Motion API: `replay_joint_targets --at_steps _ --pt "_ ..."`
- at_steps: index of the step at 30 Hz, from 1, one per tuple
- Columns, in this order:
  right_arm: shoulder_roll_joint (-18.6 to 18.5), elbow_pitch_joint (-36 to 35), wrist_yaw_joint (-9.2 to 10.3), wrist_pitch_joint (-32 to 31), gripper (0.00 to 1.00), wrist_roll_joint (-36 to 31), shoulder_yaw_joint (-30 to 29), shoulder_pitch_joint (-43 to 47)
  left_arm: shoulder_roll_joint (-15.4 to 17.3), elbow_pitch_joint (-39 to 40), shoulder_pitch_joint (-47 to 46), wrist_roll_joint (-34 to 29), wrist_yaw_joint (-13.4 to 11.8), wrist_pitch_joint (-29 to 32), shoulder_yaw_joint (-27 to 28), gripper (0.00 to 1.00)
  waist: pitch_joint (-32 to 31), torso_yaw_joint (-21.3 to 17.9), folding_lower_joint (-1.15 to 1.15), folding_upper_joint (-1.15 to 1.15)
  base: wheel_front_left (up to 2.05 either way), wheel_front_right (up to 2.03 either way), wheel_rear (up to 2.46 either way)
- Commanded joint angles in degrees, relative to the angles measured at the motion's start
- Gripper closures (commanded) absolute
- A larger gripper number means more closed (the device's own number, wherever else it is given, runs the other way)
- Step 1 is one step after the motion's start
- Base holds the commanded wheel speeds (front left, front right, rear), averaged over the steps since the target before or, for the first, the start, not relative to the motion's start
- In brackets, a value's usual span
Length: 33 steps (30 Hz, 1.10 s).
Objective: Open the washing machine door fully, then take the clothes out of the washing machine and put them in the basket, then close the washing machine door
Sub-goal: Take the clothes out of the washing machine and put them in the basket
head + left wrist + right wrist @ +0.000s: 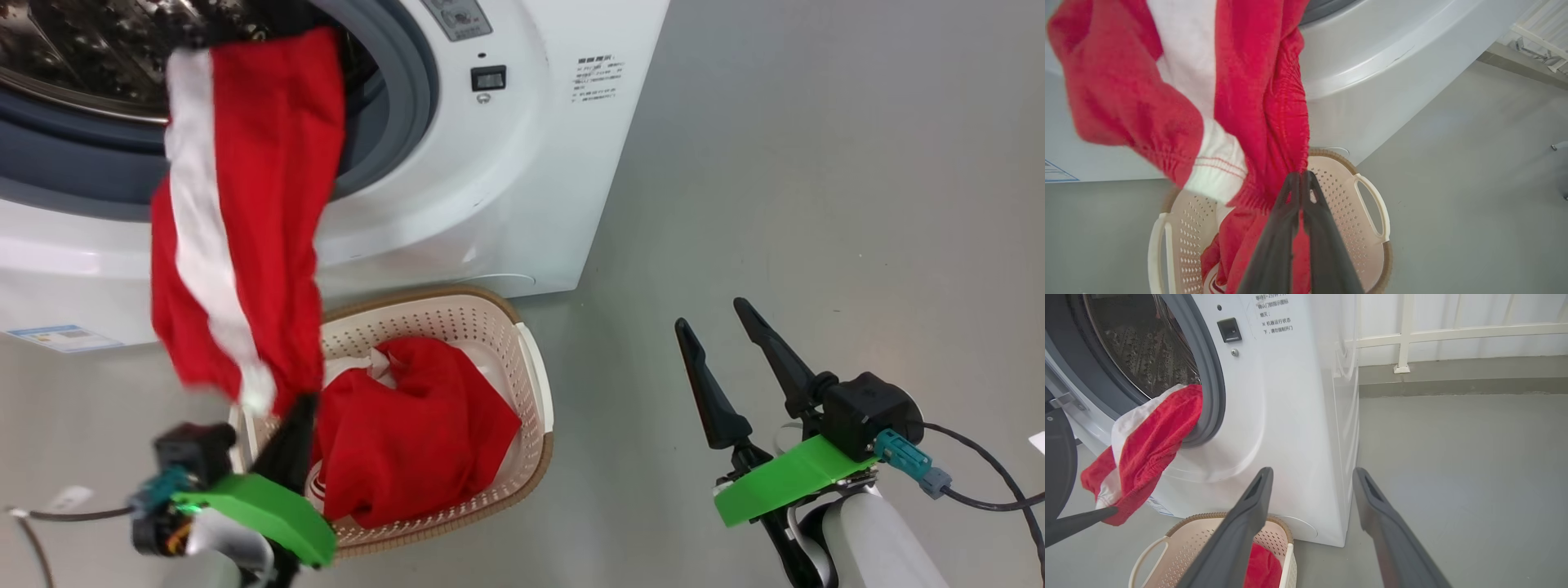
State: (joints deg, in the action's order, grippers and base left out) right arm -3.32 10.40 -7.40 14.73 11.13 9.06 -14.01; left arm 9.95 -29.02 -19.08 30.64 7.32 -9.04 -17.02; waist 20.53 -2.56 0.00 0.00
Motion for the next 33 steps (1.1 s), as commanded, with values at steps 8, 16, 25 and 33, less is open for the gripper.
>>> replay_joint_targets --at_steps 8,16,25,33 --pt "0.4 -1.7 -0.09 0.3 0.0 -0.3 1.4 -0.2 0.0 -6.6 0.3 3.0 0.2 2.7 -6.6 1.0 2.3 -0.8 0.0 0.0 0.0 0.0 0.0" --pt "0.4 -2.1 -0.09 0.3 0.0 -0.3 1.6 -1.2 -0.4 -13.8 -4.4 6.1 0.2 1.6 -12.5 1.0 4.2 -1.7 0.0 0.0 0.0 0.0 0.0" --pt "0.4 -2.5 -0.09 0.3 0.0 0.0 1.9 -2.5 -1.4 -22.2 -10.2 12.0 0.2 1.7 -21.5 1.0 7.2 -2.7 0.0 0.0 0.0 0.0 0.0" --pt "0.4 -2.9 -0.09 0.3 0.0 0.4 2.2 -3.9 -1.1 -27.2 -13.8 17.5 0.2 1.0 -28.7 1.0 9.7 -3.4 0.0 0.0 0.0 0.0 0.0"
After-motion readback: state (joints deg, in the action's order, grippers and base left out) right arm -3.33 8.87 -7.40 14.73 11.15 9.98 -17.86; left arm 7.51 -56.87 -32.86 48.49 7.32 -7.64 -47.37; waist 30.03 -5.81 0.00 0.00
